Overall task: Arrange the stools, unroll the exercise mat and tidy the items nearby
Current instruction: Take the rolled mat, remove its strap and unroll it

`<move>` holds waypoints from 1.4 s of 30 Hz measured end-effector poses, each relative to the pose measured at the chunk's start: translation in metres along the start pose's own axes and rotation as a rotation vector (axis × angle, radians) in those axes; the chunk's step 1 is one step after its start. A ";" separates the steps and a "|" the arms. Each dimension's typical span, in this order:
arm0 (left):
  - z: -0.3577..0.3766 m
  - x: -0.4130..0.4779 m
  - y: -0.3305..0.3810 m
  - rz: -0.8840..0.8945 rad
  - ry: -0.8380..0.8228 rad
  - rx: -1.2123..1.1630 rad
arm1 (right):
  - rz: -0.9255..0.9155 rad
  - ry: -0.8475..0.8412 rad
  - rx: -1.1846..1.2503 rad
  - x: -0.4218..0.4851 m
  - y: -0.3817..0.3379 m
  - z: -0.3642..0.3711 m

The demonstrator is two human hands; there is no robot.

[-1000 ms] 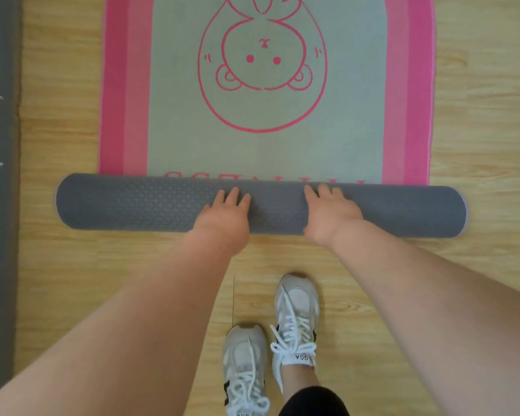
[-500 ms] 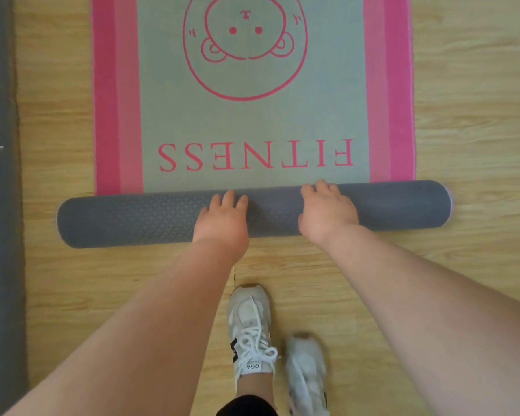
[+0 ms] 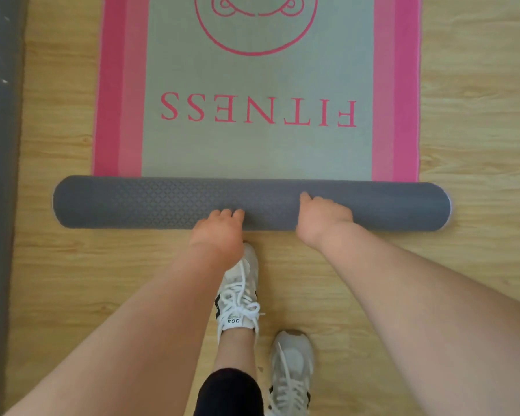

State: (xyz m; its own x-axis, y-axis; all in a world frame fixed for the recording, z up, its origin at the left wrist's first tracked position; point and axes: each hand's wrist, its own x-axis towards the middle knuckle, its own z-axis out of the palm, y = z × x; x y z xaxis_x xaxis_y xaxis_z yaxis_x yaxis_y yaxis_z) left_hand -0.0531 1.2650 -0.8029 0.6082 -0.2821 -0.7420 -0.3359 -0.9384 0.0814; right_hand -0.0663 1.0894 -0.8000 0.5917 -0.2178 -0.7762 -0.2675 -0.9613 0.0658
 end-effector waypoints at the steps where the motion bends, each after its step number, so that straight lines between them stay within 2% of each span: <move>1: 0.004 -0.007 0.001 -0.002 -0.002 -0.011 | -0.019 0.025 -0.014 -0.007 0.000 0.004; 6: 0.026 -0.037 0.009 0.001 0.152 -0.005 | -0.105 0.198 -0.023 -0.038 0.004 0.037; 10: 0.043 -0.036 0.006 0.002 0.079 0.053 | -0.125 0.038 -0.005 -0.046 0.009 0.064; 15: 0.076 -0.041 0.007 -0.018 0.022 0.060 | -0.156 0.043 -0.024 -0.058 0.011 0.100; 19: 0.109 -0.068 0.011 -0.009 -0.018 0.070 | -0.107 -0.081 0.008 -0.075 0.008 0.126; 22: 0.127 -0.085 0.013 -0.005 -0.010 0.071 | -0.084 -0.101 0.019 -0.089 0.003 0.141; 29: 0.134 -0.117 0.008 0.122 0.186 0.156 | -0.094 0.116 0.074 -0.117 0.008 0.146; 32: 0.139 -0.125 0.009 0.112 0.157 0.094 | -0.017 0.089 0.203 -0.126 0.005 0.151; 36: 0.148 -0.135 0.015 0.068 0.148 0.010 | 0.022 0.035 0.142 -0.132 0.006 0.170; 39: 0.164 -0.142 0.014 0.067 0.219 0.098 | 0.024 -0.084 0.087 -0.140 0.007 0.194; 42: 0.180 -0.150 0.010 0.042 0.126 0.171 | 0.015 -0.129 0.027 -0.153 0.011 0.216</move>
State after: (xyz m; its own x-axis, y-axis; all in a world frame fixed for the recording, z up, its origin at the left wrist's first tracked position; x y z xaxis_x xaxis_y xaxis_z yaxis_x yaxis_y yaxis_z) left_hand -0.2771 1.3338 -0.8111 0.6726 -0.3532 -0.6502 -0.4738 -0.8806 -0.0118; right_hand -0.3241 1.1487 -0.8163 0.4853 -0.2067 -0.8495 -0.2969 -0.9529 0.0623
